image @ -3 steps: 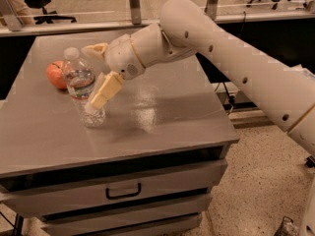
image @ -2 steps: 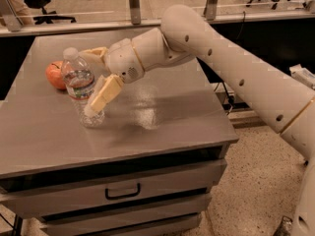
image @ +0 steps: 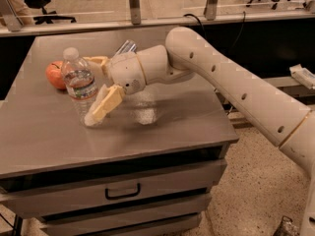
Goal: Knock water bottle over
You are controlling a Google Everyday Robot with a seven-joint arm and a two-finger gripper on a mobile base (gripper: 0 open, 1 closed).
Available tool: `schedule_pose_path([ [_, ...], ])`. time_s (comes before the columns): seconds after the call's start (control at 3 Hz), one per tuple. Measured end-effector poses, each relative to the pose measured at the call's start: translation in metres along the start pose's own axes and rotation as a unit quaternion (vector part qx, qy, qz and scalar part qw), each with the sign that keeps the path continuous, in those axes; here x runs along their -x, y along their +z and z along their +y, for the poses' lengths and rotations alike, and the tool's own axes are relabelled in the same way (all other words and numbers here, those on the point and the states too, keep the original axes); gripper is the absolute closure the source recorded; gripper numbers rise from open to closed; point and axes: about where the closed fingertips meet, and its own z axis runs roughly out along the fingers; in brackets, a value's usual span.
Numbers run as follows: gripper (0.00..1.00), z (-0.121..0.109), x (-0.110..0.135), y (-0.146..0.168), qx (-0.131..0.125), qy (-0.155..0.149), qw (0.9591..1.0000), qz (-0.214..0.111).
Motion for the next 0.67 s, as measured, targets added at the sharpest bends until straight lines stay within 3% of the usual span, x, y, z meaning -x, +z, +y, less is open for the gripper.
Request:
schedule_pose_path([
  [0.33,0.18,0.0042,-0.0023,0.0008,-0.007,0.004,1.0,-0.004],
  [0.67,0.41,0.006,-0.0038,0.0001,-0.012,0.014,0.9997,0.014],
])
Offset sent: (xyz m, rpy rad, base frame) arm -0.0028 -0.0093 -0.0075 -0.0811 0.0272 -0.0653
